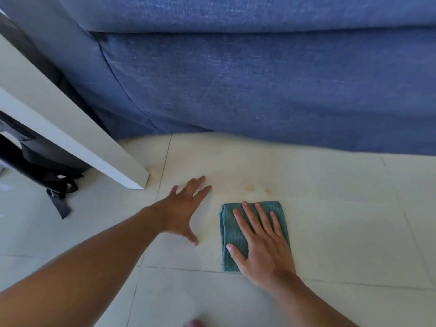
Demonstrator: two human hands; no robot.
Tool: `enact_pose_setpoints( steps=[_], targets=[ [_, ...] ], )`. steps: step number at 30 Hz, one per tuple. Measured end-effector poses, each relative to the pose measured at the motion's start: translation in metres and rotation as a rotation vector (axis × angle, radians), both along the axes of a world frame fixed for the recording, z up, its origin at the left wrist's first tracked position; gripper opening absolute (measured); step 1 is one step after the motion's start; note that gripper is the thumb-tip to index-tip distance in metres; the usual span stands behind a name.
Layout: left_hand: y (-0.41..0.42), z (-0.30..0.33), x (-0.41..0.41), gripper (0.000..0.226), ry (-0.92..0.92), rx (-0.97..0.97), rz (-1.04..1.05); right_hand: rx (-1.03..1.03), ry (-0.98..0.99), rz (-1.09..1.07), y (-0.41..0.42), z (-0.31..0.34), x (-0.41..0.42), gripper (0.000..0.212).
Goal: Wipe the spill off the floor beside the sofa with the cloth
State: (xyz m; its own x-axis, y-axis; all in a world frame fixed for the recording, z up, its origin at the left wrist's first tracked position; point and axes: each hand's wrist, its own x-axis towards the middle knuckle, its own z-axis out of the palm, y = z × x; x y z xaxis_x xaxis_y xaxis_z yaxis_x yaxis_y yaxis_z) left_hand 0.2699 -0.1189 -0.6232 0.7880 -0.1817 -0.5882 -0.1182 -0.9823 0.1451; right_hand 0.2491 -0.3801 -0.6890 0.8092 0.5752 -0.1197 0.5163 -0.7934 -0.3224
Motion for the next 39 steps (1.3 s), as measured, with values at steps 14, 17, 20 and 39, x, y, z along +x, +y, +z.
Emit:
enact_pose_setpoints(
  steps=[14,17,20,39],
  targets=[
    [0.017,-0.013,0.004,0.149,-0.03,0.02,0.026,-0.157,-0.057,-0.257,-0.07,0.002,0.071,0.086],
    [0.031,-0.007,-0.007,0.148,-0.023,-0.009,0.072,-0.153,-0.062,-0.21,-0.051,0.001,0.088,0.086],
    [0.045,-0.003,-0.026,0.15,-0.023,-0.015,0.119,-0.132,-0.064,-0.132,-0.026,-0.001,0.103,0.084],
    [0.107,0.007,-0.129,0.148,0.031,0.069,0.346,-0.035,-0.04,0.295,0.154,-0.003,0.028,0.086]
  ],
)
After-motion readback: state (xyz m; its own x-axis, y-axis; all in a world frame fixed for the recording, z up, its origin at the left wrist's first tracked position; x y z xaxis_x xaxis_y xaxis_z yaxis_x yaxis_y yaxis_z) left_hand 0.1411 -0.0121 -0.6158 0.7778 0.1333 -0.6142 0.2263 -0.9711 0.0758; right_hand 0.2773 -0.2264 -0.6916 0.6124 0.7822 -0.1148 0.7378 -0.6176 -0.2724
